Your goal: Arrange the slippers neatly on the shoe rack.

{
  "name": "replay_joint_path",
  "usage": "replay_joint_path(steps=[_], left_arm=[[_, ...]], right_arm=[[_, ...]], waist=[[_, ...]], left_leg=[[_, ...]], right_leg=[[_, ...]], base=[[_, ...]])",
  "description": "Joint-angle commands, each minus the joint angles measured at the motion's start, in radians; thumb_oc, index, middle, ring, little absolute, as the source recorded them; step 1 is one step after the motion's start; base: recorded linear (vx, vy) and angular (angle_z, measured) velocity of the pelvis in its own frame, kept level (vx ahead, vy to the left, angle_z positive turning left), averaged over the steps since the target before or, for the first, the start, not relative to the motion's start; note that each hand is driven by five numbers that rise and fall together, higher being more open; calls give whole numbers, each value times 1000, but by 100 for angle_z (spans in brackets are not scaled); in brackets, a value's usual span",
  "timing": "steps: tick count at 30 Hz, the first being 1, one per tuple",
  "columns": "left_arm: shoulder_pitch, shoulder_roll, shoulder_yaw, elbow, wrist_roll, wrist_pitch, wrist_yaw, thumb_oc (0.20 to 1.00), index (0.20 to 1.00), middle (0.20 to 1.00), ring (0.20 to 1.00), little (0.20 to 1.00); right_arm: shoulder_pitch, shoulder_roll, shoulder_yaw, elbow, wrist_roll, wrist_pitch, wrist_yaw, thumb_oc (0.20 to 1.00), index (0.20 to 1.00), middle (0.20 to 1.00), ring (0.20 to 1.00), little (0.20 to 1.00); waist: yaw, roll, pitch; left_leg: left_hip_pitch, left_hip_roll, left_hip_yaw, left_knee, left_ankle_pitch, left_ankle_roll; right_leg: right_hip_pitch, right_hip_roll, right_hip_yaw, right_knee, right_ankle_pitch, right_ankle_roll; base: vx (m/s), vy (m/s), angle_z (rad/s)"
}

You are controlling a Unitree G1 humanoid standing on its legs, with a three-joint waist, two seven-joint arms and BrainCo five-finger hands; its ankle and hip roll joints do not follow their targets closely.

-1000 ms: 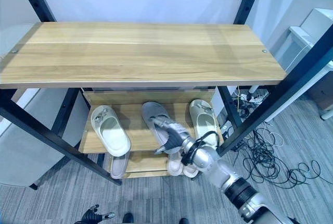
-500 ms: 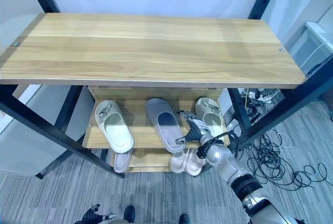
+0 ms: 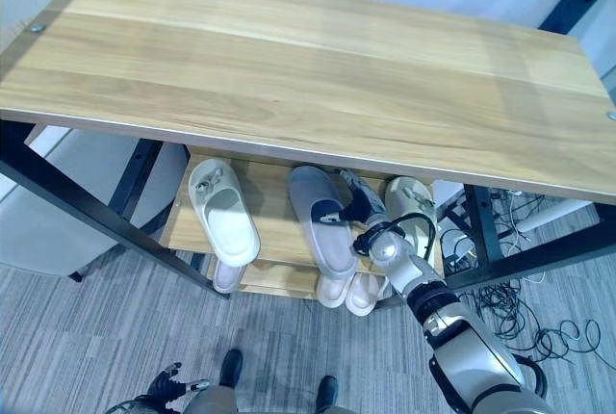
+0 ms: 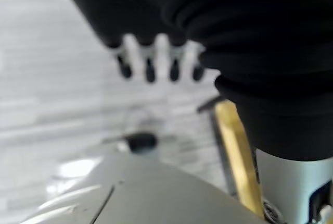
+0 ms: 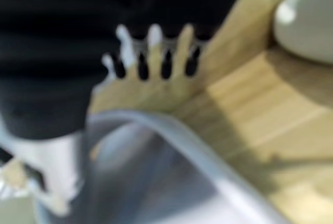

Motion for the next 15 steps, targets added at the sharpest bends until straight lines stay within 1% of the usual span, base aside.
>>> replay_joint_path(steps=[1,4,5,6,7,8,12,15], left_arm=[[-51,1,-61,72,-17,-12,-1,1000,1000,1000,1000,1000],[-52,1,-69,67,-22,-16,1,1000,1000,1000,1000,1000],[-56,0,-81,60,-29,-18,3,1000,1000,1000,1000,1000],[-56,0,-81,60,-29,-18,3,1000,1000,1000,1000,1000],[-56,0,-83,61,-31,-18,3,1000,1000,1000,1000,1000],[-54,-1,-84,62,-33,-17,3,1000,1000,1000,1000,1000],[-64,-3,-88,66,-41,-15,8,1000,1000,1000,1000,1000],[-66,-9,-85,65,-45,-12,12,1000,1000,1000,1000,1000]], right_arm=[[-85,-32,38,50,36,-13,-32,1000,1000,1000,1000,1000],[-108,-36,54,74,33,-10,-30,1000,1000,1000,1000,1000],[-145,-28,75,121,33,-5,-27,1000,1000,1000,1000,1000],[-146,-28,75,122,33,-6,-28,881,881,881,881,881],[-154,-24,83,136,30,-2,-27,799,799,799,799,799],[-157,-17,89,154,25,1,-25,200,200,200,200,200],[-175,13,108,213,28,12,-16,200,200,200,200,200],[-168,7,102,165,24,13,-28,200,200,200,200,200]], waist=[[36,-24,4],[40,-28,7],[49,-31,10],[49,-31,10],[52,-31,11],[54,-31,10],[61,-32,14],[60,-30,16]], left_leg=[[-58,8,-12,5,40,-10],[-67,7,-19,5,43,-11],[-77,5,-27,5,46,-12],[-78,5,-27,5,46,-12],[-80,4,-28,5,47,-12],[-81,5,-29,5,47,-12],[-89,2,-36,5,49,-14],[-91,1,-38,5,48,-13]], right_leg=[[-16,-22,32,16,44,58],[-22,-22,28,17,46,58],[-29,-22,25,18,48,58],[-30,-22,25,18,48,58],[-31,-21,23,19,48,58],[-32,-21,21,18,48,58],[-35,-22,16,18,46,58],[-36,-21,15,18,45,59]], base=[[27,-14,14],[21,-8,13],[16,-1,7],[22,-2,3],[0,0,0],[0,0,0],[7,0,1],[0,0,0]])
